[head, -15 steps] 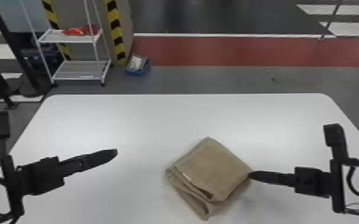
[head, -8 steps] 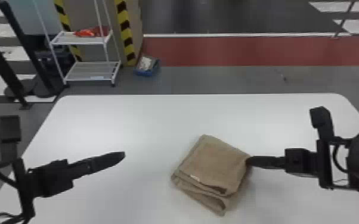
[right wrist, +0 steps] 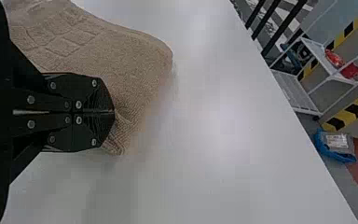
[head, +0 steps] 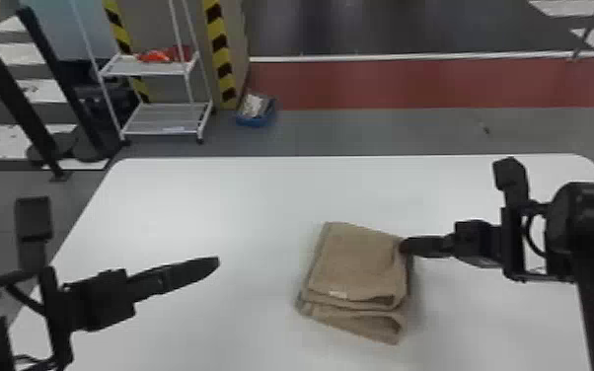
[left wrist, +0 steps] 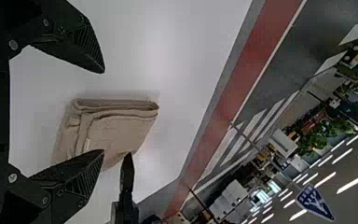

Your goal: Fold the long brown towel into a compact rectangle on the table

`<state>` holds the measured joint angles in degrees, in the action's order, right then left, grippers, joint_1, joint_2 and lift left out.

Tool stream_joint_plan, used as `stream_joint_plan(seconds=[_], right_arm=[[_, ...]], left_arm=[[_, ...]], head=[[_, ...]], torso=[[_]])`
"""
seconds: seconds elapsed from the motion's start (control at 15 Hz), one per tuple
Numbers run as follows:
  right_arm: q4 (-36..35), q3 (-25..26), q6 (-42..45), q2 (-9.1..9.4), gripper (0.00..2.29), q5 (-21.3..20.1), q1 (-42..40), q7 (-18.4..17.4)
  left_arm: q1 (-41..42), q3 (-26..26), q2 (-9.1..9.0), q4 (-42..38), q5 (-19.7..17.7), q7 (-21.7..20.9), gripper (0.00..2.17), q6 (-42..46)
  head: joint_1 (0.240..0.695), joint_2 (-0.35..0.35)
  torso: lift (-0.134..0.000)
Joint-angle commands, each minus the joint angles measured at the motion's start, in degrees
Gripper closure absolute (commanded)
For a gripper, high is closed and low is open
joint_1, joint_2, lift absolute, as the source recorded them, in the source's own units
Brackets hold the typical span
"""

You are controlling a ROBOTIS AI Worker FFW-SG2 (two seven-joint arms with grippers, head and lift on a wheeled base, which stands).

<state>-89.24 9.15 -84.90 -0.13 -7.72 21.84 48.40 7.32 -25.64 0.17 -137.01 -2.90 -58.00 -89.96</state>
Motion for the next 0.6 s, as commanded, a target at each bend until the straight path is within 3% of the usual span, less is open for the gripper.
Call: stream_joint_plan(seconds=[0.0, 0.4, 0.53], right_arm=[[5.13, 0.08, 8.65, 0.18, 2.04, 0.17, 1.98, -0.67], [6.53, 2.01, 11.46, 0.18, 2.04, 2.89, 3.12, -1.37], [0.56, 2.36, 6.54, 0.18, 2.04, 3.24, -0.74, -0.58]], left_arm=[[0.24, 0.06, -0.32, -0.1, 0.0, 0.08, 0.33, -0.07], [0.42, 0.32, -0.32, -0.1, 0.09, 0.17, 0.33, -0.07], [0.33, 0.15, -0.32, 0.07, 0.0, 0.52, 0.33, -0.07]], head=[[0.695, 0.085], [0.695, 0.076], [0.695, 0.076]], torso=[[-0.125], [-0.125], [-0.125]])
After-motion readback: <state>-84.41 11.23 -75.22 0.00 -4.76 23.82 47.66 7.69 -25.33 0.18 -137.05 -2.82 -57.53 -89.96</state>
